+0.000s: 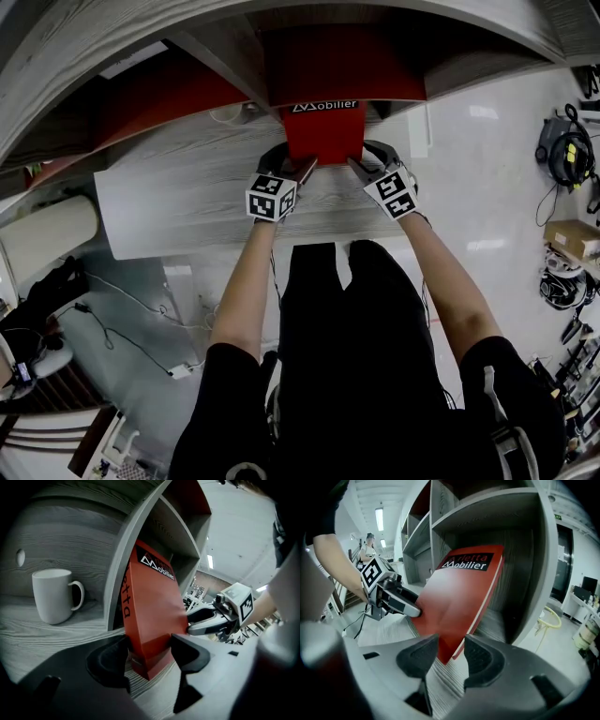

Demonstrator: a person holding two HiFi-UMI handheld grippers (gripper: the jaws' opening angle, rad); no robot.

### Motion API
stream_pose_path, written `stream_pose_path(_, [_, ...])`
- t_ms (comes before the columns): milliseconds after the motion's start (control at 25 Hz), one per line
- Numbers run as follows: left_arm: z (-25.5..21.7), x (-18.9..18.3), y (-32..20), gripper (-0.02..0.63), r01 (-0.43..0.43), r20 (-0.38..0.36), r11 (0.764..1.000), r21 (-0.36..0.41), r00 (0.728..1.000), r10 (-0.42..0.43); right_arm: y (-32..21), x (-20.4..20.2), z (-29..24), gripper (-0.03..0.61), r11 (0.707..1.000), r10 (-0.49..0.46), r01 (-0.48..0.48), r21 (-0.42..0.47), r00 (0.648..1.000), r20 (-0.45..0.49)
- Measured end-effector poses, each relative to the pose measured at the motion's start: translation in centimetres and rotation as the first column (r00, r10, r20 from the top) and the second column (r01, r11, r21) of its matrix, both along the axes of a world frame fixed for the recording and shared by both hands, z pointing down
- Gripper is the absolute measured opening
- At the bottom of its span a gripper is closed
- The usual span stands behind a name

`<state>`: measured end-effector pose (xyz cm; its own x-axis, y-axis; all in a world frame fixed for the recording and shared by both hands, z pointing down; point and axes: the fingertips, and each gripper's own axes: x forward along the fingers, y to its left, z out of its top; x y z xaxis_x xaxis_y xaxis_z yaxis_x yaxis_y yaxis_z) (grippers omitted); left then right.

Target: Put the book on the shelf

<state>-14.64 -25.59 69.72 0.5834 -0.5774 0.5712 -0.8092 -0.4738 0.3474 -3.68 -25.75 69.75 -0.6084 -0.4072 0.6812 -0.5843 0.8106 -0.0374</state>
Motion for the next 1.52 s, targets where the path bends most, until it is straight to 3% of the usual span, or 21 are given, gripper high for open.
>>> stream_pose_path(560, [-0.4,-0.5,-2.2,0.287,-0.014,0.097,0.996,0.092,0.995,0.005,-2.9,-0.3,0.0,0.163,0.996,0.089,-0.089,0.012,0.996,0.007])
stream_pose_path(1080, [0.9,-0.8,-3.8,0.287,-0.025,0.213,0.998,0.059,0.977,0.012,-5.1,-0.8,-0.7,0.161,0.989,0.134,-0.133,0.066,0.991,-0.007])
stream_pose_path(1520, [0.8,-0.8,-3.5,0.287,0.051,0.158,0.998,0.022,0.986,-0.054,-6.1,-0.9,-0.6,0.167,0.986,0.119,-0.114,0.118,0.992,-0.034])
